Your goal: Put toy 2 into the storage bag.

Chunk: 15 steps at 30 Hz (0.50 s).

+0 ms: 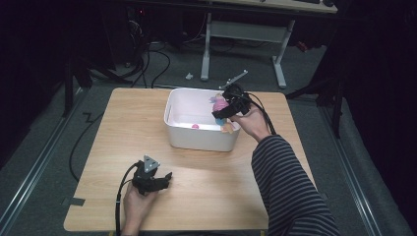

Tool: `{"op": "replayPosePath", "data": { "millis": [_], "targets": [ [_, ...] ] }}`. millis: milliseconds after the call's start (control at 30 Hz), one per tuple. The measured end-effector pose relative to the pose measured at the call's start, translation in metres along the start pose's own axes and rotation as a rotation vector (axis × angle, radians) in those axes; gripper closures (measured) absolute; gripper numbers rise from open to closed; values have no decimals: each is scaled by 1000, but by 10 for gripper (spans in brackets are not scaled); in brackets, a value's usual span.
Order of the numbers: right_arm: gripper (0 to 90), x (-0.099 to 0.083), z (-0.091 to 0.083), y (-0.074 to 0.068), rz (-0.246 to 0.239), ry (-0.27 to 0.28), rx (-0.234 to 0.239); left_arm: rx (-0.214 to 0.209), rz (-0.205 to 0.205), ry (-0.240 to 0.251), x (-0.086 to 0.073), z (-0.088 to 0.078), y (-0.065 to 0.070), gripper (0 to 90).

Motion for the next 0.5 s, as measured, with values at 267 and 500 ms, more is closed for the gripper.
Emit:
{"op": "replayPosePath", "data": {
  "millis": [267, 500],
  "targets": [
    [332, -6, 12, -7, -30, -36, 16, 0, -2, 4, 0, 0, 1, 290],
    [330, -6, 17, -10, -32, -52, 37, -2, -2, 4, 0, 0, 1, 293]
  ]
}}
Point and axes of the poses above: each handheld gripper's, and its own axes: z roughly forward along the jaws, x roughly out of its top, y roughly to its right, the point moved 6 cm from there along z, roughly forward along the jaws, and after that the axes turned 6 degrees about -z, right-handed, at the moved point
